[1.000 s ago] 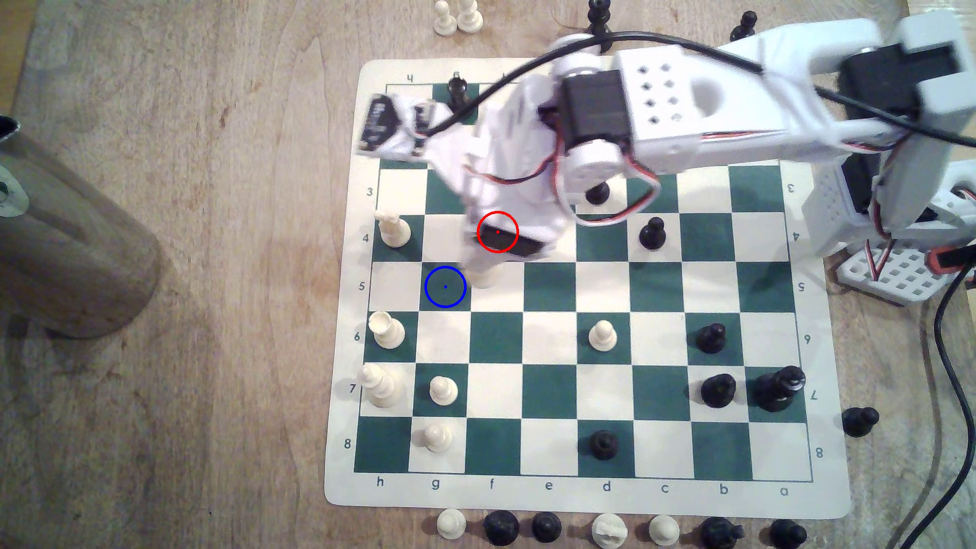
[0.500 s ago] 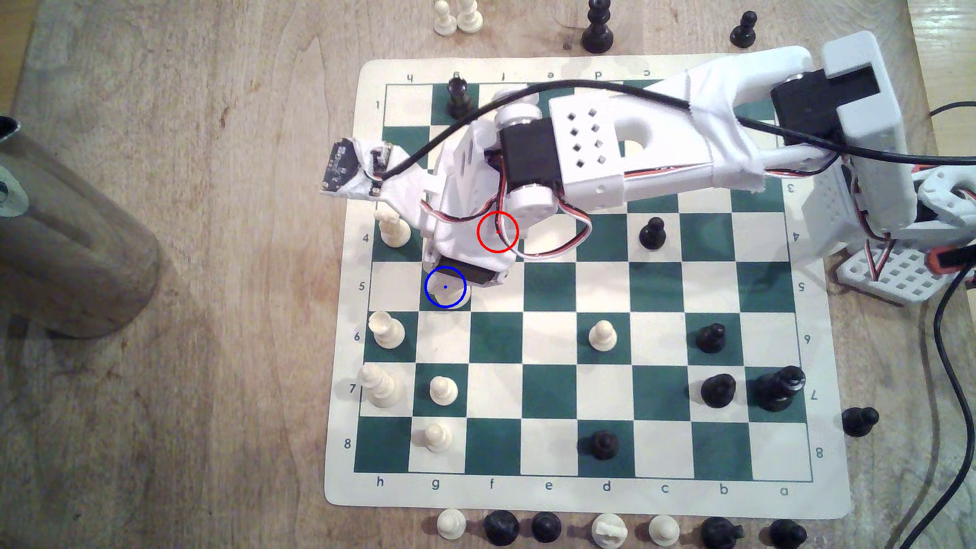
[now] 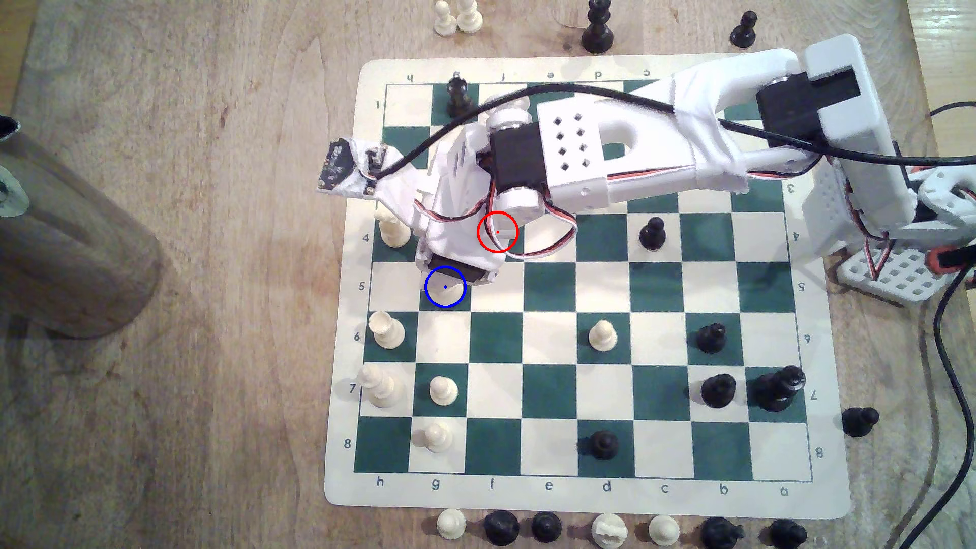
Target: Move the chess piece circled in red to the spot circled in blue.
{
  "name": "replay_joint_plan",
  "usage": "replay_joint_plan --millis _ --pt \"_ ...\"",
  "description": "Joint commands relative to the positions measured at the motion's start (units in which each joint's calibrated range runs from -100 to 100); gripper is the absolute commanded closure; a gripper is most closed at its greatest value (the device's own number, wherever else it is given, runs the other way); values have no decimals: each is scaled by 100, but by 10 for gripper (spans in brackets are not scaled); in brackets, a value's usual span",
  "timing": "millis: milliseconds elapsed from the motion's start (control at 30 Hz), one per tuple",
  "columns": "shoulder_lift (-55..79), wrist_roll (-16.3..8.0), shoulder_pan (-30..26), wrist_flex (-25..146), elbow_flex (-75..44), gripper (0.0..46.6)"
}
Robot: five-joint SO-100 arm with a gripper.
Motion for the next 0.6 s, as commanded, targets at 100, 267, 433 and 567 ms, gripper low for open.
replay_joint_plan --millis 100,267,433,567 --pt "-197 29 127 -189 -318 443" --pt "-163 54 135 -189 -264 442" --pt "-112 68 119 -189 -164 442" --pt "-61 68 119 -189 -128 442"
